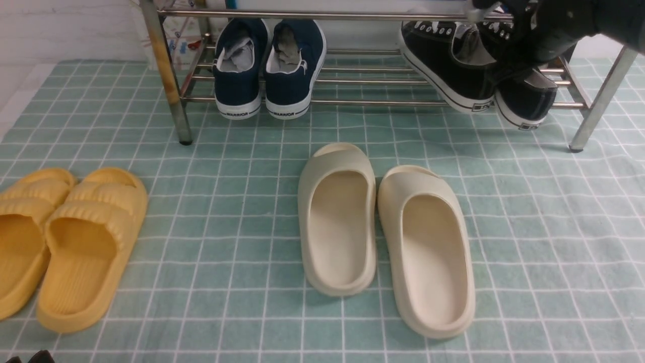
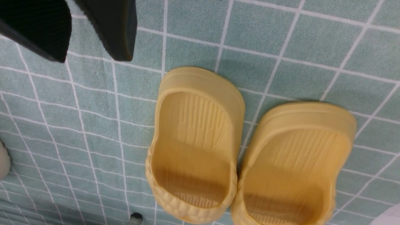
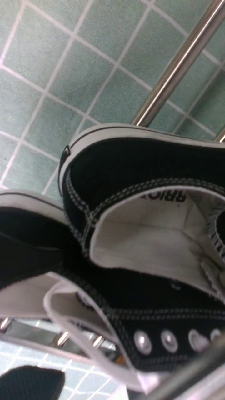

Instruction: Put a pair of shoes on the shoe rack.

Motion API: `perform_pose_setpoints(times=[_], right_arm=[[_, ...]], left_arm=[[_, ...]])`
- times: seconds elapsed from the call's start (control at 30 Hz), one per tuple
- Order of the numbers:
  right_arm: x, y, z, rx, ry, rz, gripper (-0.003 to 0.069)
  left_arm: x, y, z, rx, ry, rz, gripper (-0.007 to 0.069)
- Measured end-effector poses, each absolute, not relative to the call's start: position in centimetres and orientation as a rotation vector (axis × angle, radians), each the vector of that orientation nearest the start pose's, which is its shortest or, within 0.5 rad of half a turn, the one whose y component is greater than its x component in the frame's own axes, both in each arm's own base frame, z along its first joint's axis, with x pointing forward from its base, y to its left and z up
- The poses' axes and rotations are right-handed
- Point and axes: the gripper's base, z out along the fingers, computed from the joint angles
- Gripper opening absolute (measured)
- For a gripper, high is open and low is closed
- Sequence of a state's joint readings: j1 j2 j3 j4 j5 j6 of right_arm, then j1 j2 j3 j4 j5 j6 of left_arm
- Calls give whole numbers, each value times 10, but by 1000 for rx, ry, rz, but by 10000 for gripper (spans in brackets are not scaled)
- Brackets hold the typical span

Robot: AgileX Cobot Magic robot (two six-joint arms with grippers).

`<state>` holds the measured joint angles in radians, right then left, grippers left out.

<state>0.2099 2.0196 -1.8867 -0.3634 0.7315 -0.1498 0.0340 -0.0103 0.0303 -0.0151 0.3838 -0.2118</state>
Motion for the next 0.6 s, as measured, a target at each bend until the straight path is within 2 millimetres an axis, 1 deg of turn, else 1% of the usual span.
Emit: perform_pose_setpoints(times=[0.03,0.07,0.1,0.13,0.17,0.23,0.27,0.3,0.37,0.43,0.47,0.5,0.53,0.6], right_arm=[[460,75,323,-593,2243,-389,529],[455,74,332,-583,2240,-386,538],[447,72,344,-568,2245,-385,540],[442,71,350,-559,2251,-385,536],[436,69,358,-549,2260,-384,521],[424,66,368,-531,2300,-380,462],[423,66,369,-530,2305,-381,462],[415,64,373,-519,2347,-376,391],[405,61,376,-508,2415,-372,279],[395,60,378,-499,2479,-355,178],[389,60,381,-493,2508,-343,115],[386,59,383,-490,2514,-337,90],[378,60,390,-480,2531,-296,18],[365,60,403,-467,2511,-241,-3]], left_arm=[[52,1,169,-241,1874,-136,237],[52,1,169,-241,1874,-136,237],[52,1,169,-241,1874,-136,237],[52,1,169,-241,1874,-136,237],[52,1,169,-241,1874,-136,237],[52,1,169,-241,1874,-136,237],[52,1,169,-241,1874,-136,237],[52,1,169,-241,1874,-136,237],[52,1,169,-241,1874,-136,237],[52,1,169,-241,1874,-136,237],[52,1,169,-241,1874,-136,237],[52,1,169,-241,1874,-136,237],[52,1,169,-241,1874,-136,237],[52,1,169,-241,1874,-136,237]])
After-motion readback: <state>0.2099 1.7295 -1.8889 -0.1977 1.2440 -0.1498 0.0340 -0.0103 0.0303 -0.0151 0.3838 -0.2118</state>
